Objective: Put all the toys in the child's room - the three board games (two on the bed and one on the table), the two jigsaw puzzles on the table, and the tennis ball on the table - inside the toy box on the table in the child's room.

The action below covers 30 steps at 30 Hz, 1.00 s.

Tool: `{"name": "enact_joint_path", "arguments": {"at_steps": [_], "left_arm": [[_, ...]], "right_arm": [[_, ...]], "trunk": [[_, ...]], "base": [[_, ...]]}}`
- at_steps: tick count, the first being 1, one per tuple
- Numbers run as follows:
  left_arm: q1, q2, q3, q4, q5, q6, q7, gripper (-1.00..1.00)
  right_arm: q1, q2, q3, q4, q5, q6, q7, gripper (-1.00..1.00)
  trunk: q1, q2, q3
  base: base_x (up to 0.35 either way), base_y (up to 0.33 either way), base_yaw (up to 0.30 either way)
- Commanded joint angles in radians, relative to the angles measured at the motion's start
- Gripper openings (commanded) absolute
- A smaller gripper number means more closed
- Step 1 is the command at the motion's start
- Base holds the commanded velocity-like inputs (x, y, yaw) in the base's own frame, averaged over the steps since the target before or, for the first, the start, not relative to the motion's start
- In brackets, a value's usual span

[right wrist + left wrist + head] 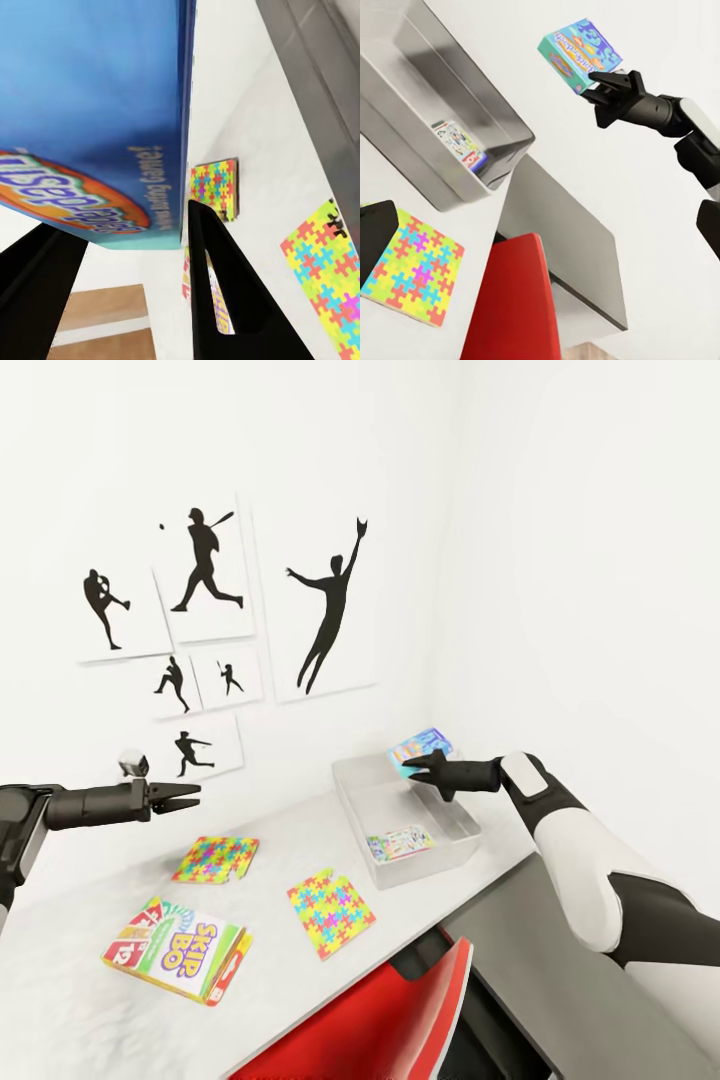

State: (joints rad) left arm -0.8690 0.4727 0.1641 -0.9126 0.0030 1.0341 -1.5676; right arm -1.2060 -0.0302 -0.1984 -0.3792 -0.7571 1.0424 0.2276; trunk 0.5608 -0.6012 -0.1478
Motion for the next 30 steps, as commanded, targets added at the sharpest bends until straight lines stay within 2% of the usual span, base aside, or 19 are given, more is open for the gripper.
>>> {"name": "enact_joint_path", "arguments": {"at_steps": [1,13,30], "left_arm": [[-0.001,0.001,0.000,0.000,0.001,0.011,-0.003,1.00],[-0.001,-0.003,0.006,0.000,0.003,0.007,-0.003,1.00],[-0.001,-0.002,0.008,0.000,0.003,0.008,-0.003,1.00]], "right_arm": [[-0.001,0.000,-0.008,0.000,0.010,0.005,0.015,-1.00],[0.000,-0.010,-0.008,0.000,0.010,0.005,0.036,-1.00],[0.000,-0.008,-0.003,-0.001,0.010,0.005,0.038,-1.00]], "trunk": [[0.000,-0.002,-0.004],[0.000,-0.002,-0.023],[0.000,-0.002,-0.052]], "base": [[0.000,0.000,0.000],[0.000,0.000,0.000],[0.000,0.000,0.000]]}}
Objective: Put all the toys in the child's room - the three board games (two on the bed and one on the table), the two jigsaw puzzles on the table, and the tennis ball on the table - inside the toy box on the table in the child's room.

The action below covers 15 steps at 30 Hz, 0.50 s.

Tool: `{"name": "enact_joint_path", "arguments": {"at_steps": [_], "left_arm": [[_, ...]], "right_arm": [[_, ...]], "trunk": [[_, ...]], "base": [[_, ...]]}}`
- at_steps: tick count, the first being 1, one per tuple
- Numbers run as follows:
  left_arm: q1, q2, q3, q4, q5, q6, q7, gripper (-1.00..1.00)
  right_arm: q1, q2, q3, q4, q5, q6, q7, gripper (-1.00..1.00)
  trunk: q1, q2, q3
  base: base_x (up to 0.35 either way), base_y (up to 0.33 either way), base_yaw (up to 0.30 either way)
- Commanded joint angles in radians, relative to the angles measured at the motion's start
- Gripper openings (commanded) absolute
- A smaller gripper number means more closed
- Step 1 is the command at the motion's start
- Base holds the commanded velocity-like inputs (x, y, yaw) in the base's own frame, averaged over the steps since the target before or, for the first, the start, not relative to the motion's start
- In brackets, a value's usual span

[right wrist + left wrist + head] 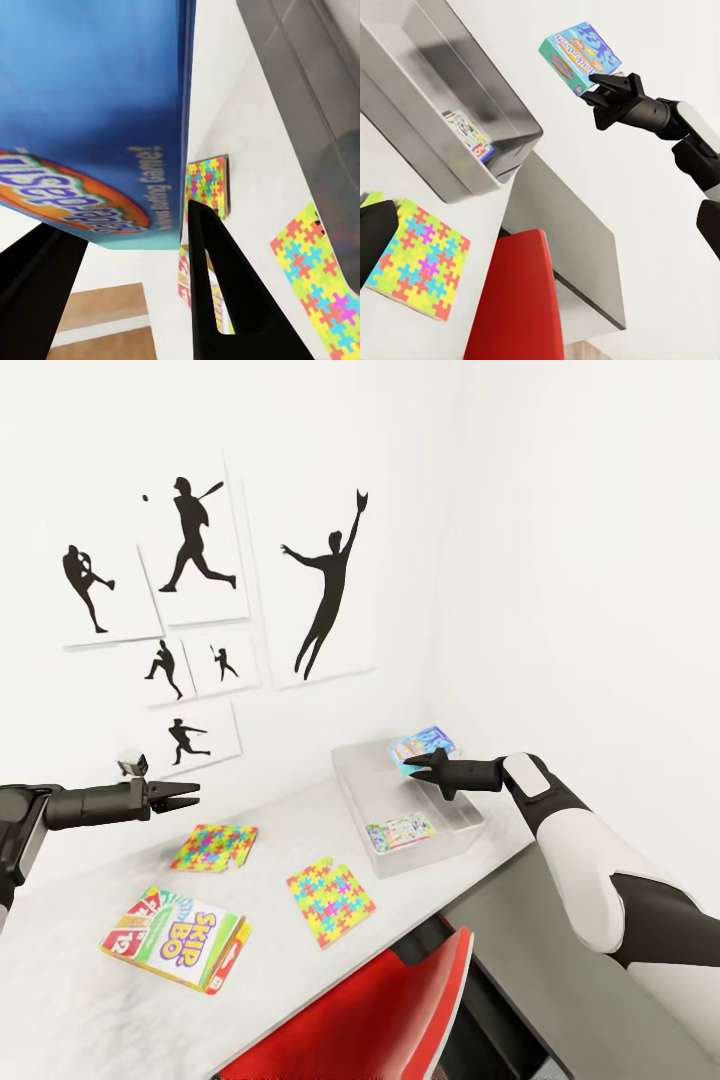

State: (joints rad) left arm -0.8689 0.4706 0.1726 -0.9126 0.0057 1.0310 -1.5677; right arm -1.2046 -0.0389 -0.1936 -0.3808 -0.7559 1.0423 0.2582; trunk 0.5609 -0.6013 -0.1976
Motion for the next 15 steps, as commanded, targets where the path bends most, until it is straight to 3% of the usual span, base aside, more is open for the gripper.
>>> {"name": "enact_joint_path", "arguments": {"at_steps": [1,15], "left_arm": [[-0.001,0.000,-0.001,0.000,0.000,0.011,-0.003,1.00],[-0.001,0.002,-0.001,-0.001,0.001,0.011,-0.003,1.00]], "right_arm": [[-0.001,0.001,-0.007,0.000,0.009,0.005,0.007,-1.00],[-0.001,0.001,-0.005,0.000,0.009,0.005,0.007,-1.00]], "trunk": [[0.000,-0.002,-0.003],[0.000,-0.002,-0.027]], "base": [[0.000,0.000,0.000],[0.015,0.000,0.000]]}}
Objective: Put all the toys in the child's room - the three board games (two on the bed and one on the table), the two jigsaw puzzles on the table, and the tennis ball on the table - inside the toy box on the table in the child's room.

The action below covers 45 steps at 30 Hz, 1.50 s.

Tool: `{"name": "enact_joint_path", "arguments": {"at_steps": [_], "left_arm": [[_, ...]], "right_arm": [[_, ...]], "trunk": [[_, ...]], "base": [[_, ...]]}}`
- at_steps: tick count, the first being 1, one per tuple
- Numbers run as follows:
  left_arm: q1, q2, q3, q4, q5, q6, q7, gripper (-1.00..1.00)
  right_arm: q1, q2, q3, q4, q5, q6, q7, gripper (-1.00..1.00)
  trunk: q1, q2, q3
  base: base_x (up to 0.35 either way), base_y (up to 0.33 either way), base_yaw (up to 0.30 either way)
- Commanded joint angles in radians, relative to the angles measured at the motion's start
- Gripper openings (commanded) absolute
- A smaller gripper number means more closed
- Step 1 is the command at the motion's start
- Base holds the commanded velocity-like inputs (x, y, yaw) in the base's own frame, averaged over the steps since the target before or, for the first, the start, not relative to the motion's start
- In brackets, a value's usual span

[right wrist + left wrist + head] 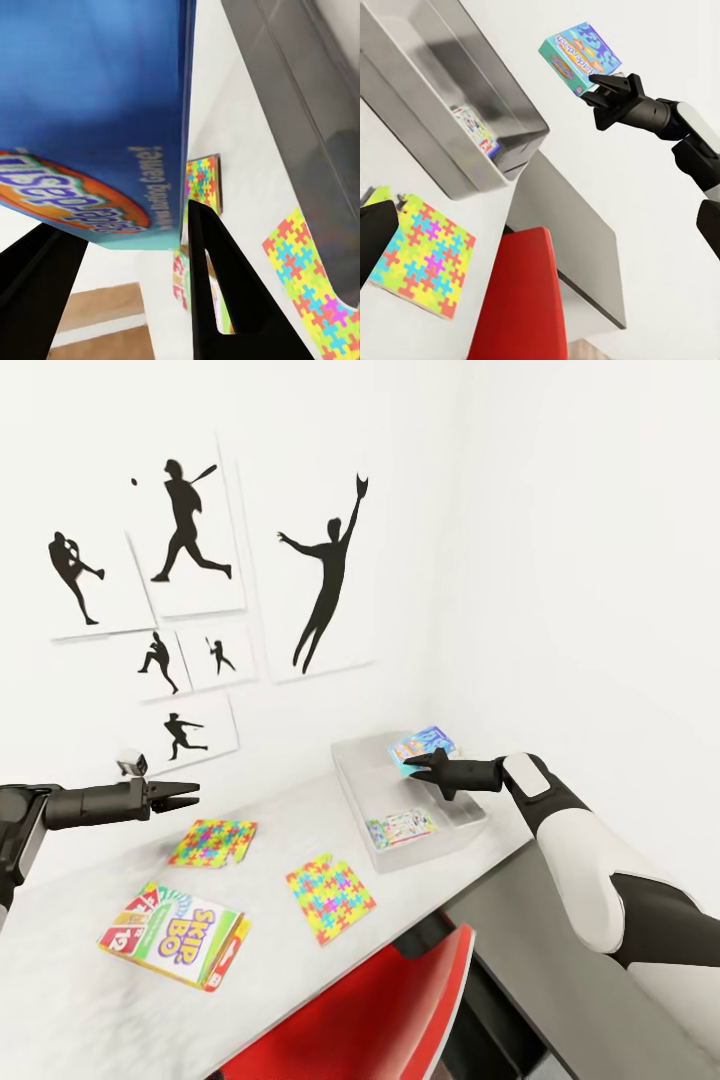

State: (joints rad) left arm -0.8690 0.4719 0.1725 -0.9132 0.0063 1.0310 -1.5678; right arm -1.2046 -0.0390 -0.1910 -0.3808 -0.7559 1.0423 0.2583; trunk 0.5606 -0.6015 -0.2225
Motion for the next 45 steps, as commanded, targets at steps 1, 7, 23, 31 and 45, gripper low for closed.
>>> {"name": "enact_joint_path", "arguments": {"at_steps": [1,7,23,31,45], "left_arm": [[-0.001,0.000,0.000,0.000,0.000,0.011,-0.003,1.00],[-0.001,-0.002,0.039,0.000,0.001,0.011,-0.003,1.00],[-0.001,-0.004,0.052,-0.001,0.000,0.012,-0.003,1.00],[-0.001,-0.004,0.053,-0.001,0.000,0.012,-0.003,1.00],[-0.001,-0.004,0.053,-0.001,0.001,0.012,-0.003,1.00]], "right_arm": [[-0.001,0.001,-0.007,0.000,0.009,0.005,0.007,-1.00],[-0.001,0.002,-0.007,-0.001,0.012,0.005,0.007,-1.00],[-0.001,0.002,-0.008,-0.001,0.010,0.005,0.007,-1.00],[-0.001,0.002,-0.008,-0.001,0.010,0.005,0.007,-1.00],[-0.001,0.001,-0.008,-0.001,0.010,0.005,0.007,-1.00]], "trunk": [[0.001,-0.002,-0.003],[0.001,-0.002,-0.005],[0.001,-0.002,-0.006],[0.001,-0.002,-0.006],[0.001,-0.002,-0.006]], "base": [[0.152,0.000,0.000],[0.078,0.000,0.000],[0.053,0.000,0.000],[0.102,0.000,0.000],[0.018,0.000,0.000]]}}
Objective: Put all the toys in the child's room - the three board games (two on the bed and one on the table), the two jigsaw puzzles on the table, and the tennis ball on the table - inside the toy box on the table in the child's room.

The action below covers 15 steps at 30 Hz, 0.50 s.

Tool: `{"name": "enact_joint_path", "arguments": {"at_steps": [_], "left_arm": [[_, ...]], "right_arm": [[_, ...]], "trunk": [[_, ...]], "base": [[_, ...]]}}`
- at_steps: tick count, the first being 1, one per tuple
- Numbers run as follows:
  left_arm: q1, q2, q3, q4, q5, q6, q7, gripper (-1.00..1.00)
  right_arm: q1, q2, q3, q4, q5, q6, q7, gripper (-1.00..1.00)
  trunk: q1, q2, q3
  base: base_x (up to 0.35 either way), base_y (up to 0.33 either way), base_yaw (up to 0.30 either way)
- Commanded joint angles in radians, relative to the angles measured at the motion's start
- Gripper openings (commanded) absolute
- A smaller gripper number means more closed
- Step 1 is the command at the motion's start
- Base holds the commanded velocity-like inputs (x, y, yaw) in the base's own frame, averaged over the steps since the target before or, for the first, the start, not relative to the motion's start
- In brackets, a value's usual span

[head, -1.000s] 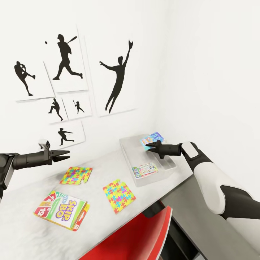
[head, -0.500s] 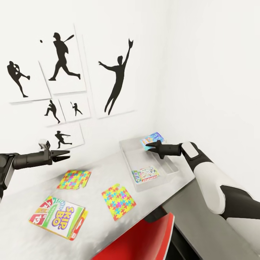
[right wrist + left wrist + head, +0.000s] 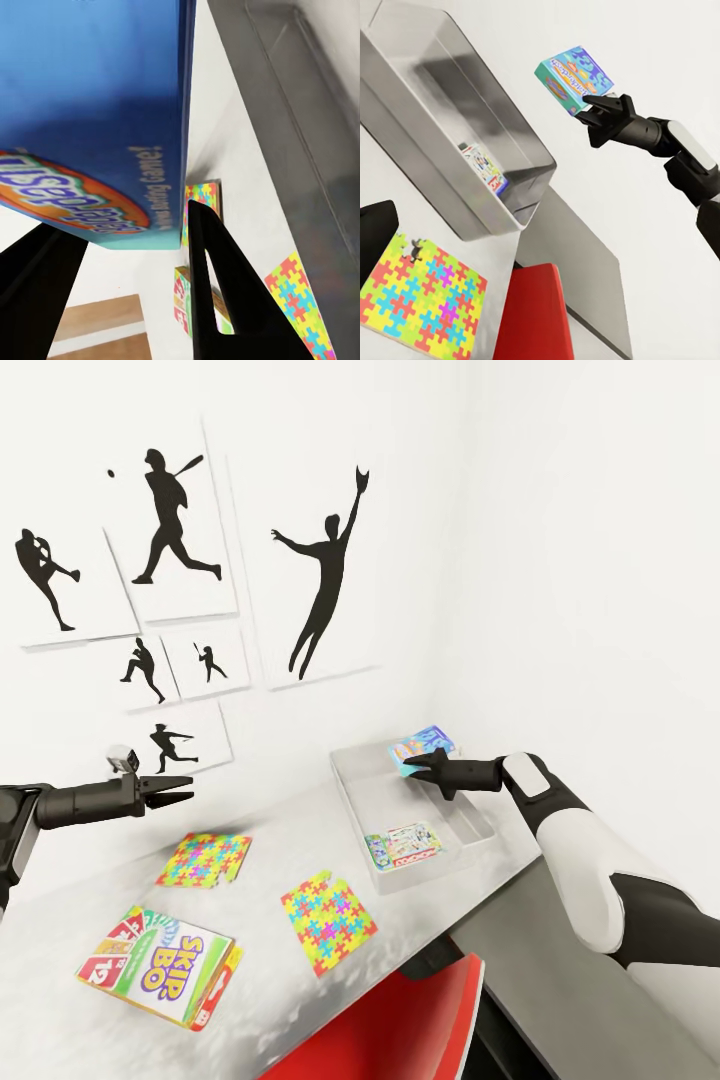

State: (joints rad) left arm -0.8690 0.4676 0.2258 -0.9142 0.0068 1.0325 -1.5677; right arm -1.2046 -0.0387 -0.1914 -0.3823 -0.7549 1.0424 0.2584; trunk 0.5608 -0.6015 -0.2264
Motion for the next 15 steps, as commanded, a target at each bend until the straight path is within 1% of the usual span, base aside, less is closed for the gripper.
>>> {"name": "enact_joint_path", "arguments": {"at_steps": [1,9,15], "left_arm": [[-0.001,0.000,0.000,0.000,0.000,0.011,-0.003,1.00],[-0.001,0.000,-0.001,0.000,0.001,0.011,-0.003,1.00],[-0.001,0.002,0.000,0.000,0.001,0.011,-0.003,1.00]], "right_arm": [[-0.001,0.001,-0.007,0.000,0.009,0.005,0.007,-1.00],[-0.001,0.001,-0.008,0.000,0.009,0.005,0.007,-1.00],[-0.001,0.000,-0.008,0.000,0.009,0.005,0.007,-1.00]], "trunk": [[0.000,-0.001,-0.002],[0.000,-0.001,-0.002],[0.000,-0.001,-0.009]], "base": [[0.000,0.000,0.000],[0.000,0.000,0.000],[0.000,0.000,0.000]]}}
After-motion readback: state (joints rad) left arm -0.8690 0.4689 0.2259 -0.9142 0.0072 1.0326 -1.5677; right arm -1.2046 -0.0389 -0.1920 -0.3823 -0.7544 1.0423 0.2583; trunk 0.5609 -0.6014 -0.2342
